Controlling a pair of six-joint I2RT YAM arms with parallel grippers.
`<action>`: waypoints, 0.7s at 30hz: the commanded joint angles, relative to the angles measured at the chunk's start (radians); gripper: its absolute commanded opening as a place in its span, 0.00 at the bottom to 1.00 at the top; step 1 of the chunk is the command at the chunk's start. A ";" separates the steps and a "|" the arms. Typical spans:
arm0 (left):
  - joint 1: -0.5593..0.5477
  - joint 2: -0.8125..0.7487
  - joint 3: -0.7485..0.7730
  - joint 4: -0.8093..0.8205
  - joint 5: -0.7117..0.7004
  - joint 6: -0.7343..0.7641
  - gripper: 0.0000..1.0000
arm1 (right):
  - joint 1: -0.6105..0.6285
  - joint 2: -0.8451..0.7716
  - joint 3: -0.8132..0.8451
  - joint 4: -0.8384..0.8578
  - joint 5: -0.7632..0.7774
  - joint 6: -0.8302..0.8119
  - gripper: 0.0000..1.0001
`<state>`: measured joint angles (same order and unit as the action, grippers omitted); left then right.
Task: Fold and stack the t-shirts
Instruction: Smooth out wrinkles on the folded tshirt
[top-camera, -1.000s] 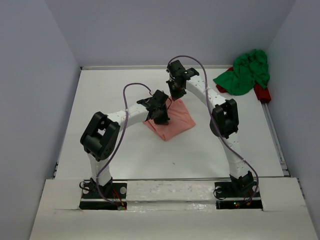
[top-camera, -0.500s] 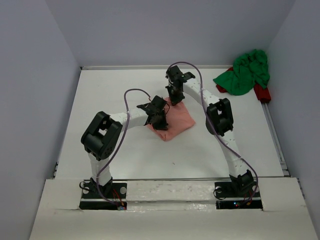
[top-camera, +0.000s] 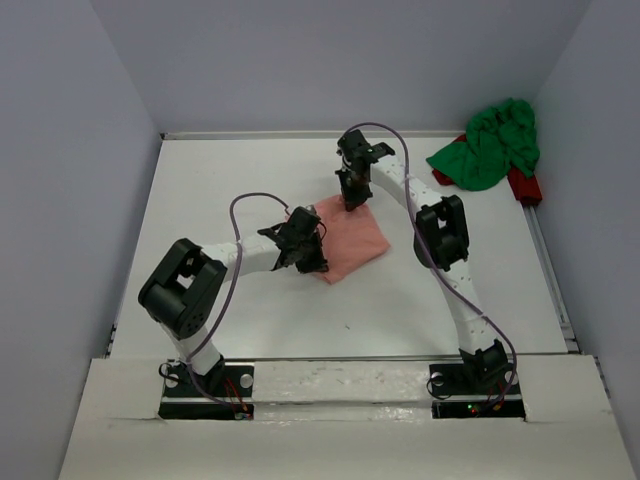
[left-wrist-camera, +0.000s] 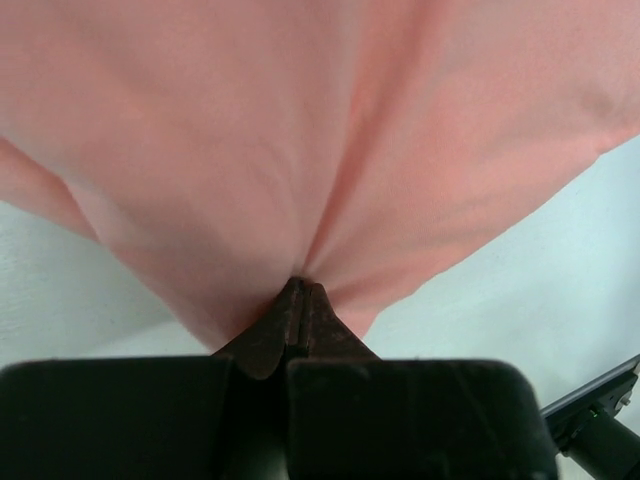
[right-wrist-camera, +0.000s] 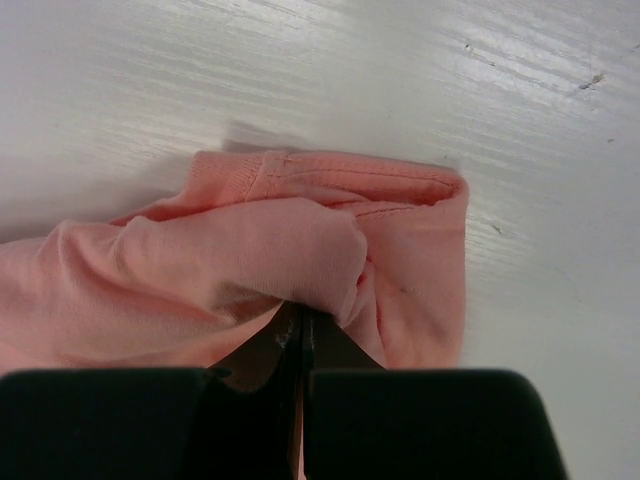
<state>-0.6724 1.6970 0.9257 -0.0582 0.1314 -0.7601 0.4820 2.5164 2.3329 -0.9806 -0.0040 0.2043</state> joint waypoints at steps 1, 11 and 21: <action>-0.009 -0.042 -0.059 -0.138 0.004 0.004 0.00 | -0.063 0.030 -0.050 0.002 0.087 0.001 0.00; -0.012 -0.114 -0.074 -0.169 -0.033 -0.005 0.00 | -0.072 0.007 -0.092 0.026 0.059 -0.019 0.00; -0.019 -0.122 0.090 -0.287 -0.186 0.022 0.00 | -0.072 -0.126 -0.116 0.054 0.058 -0.080 0.00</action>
<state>-0.6865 1.6180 0.9207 -0.2695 0.0456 -0.7635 0.4271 2.4664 2.2463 -0.9260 -0.0071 0.1768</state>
